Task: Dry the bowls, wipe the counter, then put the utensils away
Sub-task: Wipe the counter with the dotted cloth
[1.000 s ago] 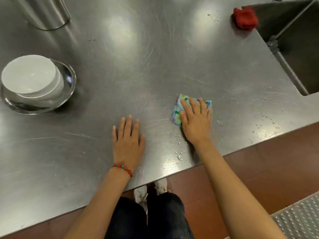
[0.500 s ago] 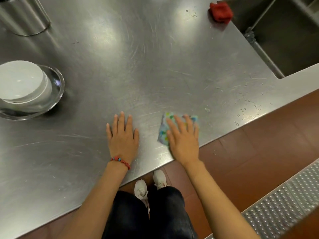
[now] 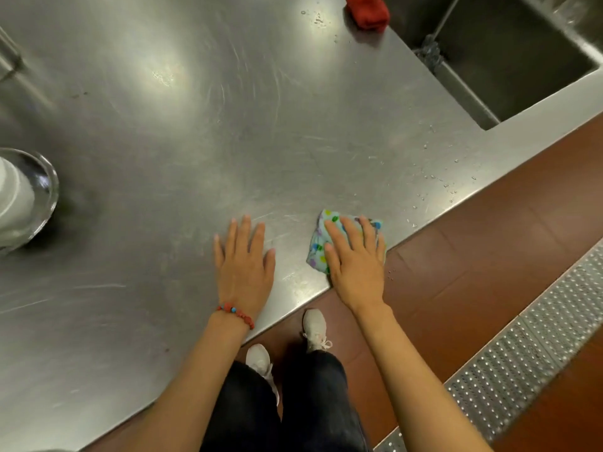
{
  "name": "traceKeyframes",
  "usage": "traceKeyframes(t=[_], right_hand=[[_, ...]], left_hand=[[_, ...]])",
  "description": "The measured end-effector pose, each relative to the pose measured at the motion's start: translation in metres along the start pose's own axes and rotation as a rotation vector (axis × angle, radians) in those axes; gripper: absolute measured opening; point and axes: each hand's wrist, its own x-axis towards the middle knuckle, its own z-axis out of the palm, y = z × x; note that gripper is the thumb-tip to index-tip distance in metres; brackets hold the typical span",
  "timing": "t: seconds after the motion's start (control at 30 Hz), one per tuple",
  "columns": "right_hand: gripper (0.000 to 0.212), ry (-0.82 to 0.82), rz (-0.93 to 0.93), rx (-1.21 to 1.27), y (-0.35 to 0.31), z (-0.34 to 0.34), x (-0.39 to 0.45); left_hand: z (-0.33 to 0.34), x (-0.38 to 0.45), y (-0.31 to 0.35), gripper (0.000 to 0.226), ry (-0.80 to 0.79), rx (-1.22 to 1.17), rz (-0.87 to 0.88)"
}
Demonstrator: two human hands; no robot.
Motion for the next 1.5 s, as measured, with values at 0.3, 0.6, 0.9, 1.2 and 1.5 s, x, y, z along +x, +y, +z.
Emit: traceKeyframes(t=[0.3, 0.6, 0.9, 1.2, 1.5], right_hand=[[0.041, -0.009, 0.009, 0.008, 0.042, -0.002, 0.111], [0.041, -0.013, -0.158, 0.045, 0.074, -0.009, 0.095], [0.041, -0.025, -0.009, 0.017, 0.129, -0.025, 0.182], [0.040, -0.065, -0.238, -0.002, 0.140, -0.033, 0.092], [0.041, 0.021, 0.080, 0.016, 0.189, -0.048, 0.125]], left_hand=[[0.021, 0.022, 0.035, 0.046, -0.043, 0.058, 0.061], [0.032, 0.042, 0.071, 0.048, -0.035, 0.068, -0.005], [0.063, 0.083, 0.120, 0.046, -0.042, 0.091, 0.028], [0.069, 0.087, 0.131, 0.044, -0.031, 0.084, -0.033], [0.082, 0.107, 0.171, 0.042, -0.050, 0.059, 0.081]])
